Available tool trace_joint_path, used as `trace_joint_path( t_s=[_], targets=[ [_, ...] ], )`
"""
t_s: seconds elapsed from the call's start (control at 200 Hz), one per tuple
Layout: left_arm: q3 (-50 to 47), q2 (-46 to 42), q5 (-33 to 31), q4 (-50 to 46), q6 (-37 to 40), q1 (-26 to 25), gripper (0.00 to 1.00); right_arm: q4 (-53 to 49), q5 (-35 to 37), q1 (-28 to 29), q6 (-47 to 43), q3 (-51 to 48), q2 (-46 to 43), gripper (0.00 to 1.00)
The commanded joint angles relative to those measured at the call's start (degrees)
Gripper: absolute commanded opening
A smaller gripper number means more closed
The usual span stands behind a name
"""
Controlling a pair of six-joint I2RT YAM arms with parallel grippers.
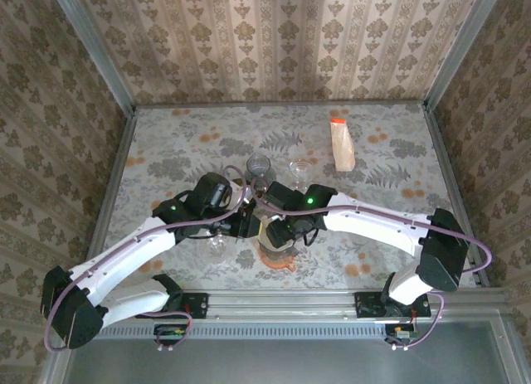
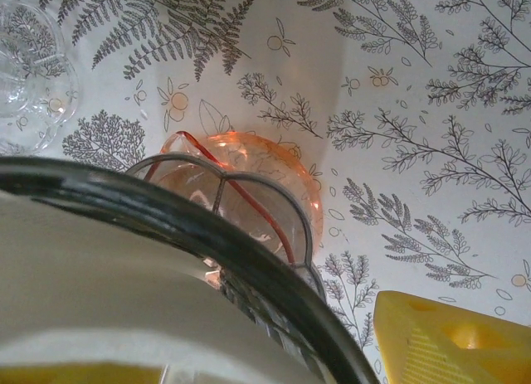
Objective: Place the coffee filter in the dripper
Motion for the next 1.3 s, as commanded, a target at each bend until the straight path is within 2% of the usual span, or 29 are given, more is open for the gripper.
trace_joint_path(
  t_s=[0.0,0.625,1.1,1.295],
  targets=[
    [-1.11,0.29,1.20,0.24,0.23,0.08,0.25,0.64,-0.69,-0.32,-0.59,0.24,1.90,0.67],
    [-1.94,0.47,1.60,1.32,-0.43,0.08,0.24,2.22,0.10,-0.50,2.10,-2.38,3.24,0.66],
    [-1.98,0.02,1.05,1.41,-0.72,0.08,0.24,-2.47,7.90,-0.50,2.17,0.68,-10.77,0.69],
    [-0.95,-0.19,0.81,1.03,-0.47,0.08,0.31,-1.70,9.18,-0.50,2.75,-1.46,-15.92,0.69]
  ],
)
